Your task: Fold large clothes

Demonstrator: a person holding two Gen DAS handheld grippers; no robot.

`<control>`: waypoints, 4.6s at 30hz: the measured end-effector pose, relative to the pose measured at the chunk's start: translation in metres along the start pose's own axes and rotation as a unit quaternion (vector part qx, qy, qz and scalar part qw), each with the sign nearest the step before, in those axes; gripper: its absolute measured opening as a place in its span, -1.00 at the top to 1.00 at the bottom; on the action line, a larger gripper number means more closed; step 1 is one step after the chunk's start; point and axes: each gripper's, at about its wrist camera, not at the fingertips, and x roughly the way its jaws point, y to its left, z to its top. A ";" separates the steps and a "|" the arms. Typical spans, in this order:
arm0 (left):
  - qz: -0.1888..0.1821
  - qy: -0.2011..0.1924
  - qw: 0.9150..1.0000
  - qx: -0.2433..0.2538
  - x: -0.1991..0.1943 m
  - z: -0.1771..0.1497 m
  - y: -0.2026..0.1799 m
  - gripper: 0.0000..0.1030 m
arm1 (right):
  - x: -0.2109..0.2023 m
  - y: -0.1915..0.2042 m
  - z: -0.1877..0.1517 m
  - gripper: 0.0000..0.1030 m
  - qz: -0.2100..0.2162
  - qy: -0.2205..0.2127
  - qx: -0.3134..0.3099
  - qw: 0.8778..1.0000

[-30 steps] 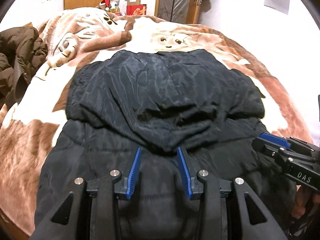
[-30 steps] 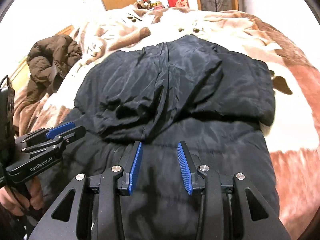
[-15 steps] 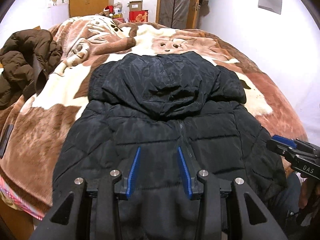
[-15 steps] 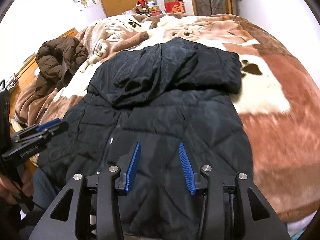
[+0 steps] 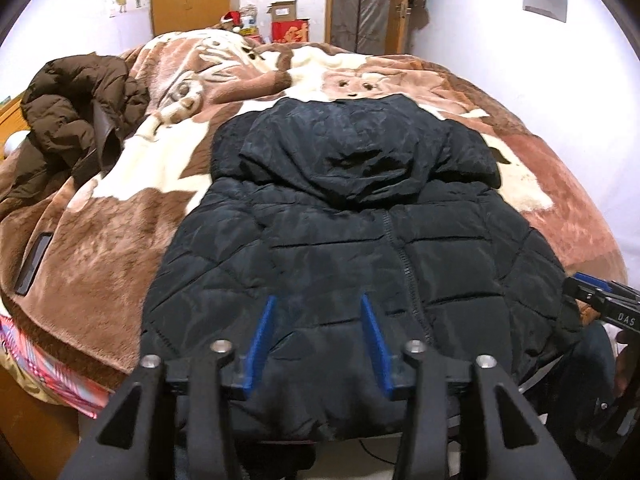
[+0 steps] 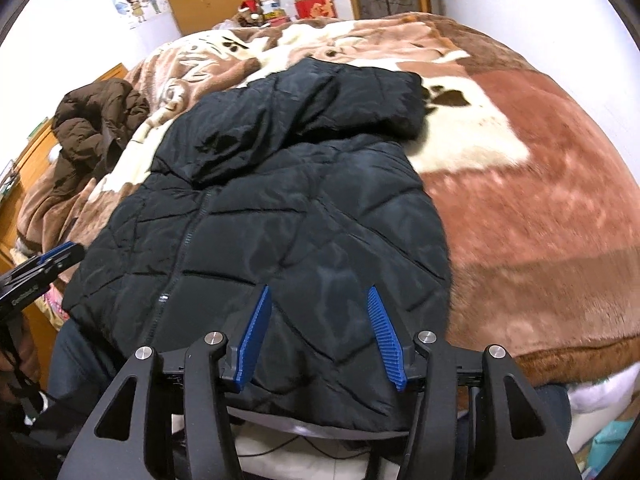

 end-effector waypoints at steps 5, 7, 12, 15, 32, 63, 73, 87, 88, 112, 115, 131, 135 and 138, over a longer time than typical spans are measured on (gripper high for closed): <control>0.019 0.001 1.000 -0.017 0.002 -0.002 0.017 -0.12 | 0.003 -0.017 -0.002 -0.02 -0.012 0.005 0.017 1.000; 0.026 0.002 0.999 -0.021 0.005 -0.002 0.024 -0.13 | 0.007 -0.022 -0.001 -0.05 -0.016 0.009 0.024 1.000; 0.047 0.010 0.999 -0.024 0.017 -0.002 0.042 -0.20 | 0.016 -0.037 -0.001 -0.08 -0.025 0.017 0.040 0.999; 0.066 0.020 0.997 -0.028 0.030 -0.004 0.057 -0.24 | 0.021 -0.047 -0.001 -0.09 -0.031 0.023 0.052 0.998; 0.049 0.109 0.989 -0.091 0.088 -0.044 0.107 -0.49 | 0.050 -0.060 -0.018 -0.12 0.029 0.086 0.099 0.991; -0.024 -0.014 0.999 -0.044 -0.030 0.008 0.083 0.71 | -0.056 -0.020 0.019 0.74 0.110 -0.005 0.041 0.993; -0.065 -0.032 0.993 -0.098 -0.038 0.033 0.105 0.71 | -0.068 -0.034 0.043 0.74 0.136 -0.038 0.077 0.987; -0.043 -0.044 0.993 -0.104 0.044 0.167 0.111 0.71 | -0.006 -0.054 0.188 0.74 0.123 -0.063 0.120 0.983; -0.040 -0.040 0.993 -0.104 0.055 0.174 0.110 0.71 | 0.004 -0.056 0.197 0.74 0.119 -0.057 0.120 0.984; 0.025 0.049 0.996 -0.076 0.225 0.224 0.103 0.54 | 0.139 -0.103 0.256 0.52 0.121 0.041 0.151 0.980; 0.019 0.041 0.996 -0.083 0.214 0.233 0.107 0.43 | 0.123 -0.106 0.264 0.38 0.141 0.028 0.168 0.975; 0.018 -0.056 0.993 -0.102 0.151 0.257 0.120 -0.49 | 0.058 -0.090 0.283 -0.14 0.106 -0.083 0.141 0.981; -0.039 -0.052 0.994 -0.083 0.147 0.238 0.102 -0.50 | 0.084 -0.046 0.256 -0.14 0.083 -0.053 0.049 0.994; -0.063 -0.031 0.997 -0.039 0.165 0.214 0.076 -0.50 | 0.119 -0.027 0.233 -0.14 0.074 -0.016 0.012 0.997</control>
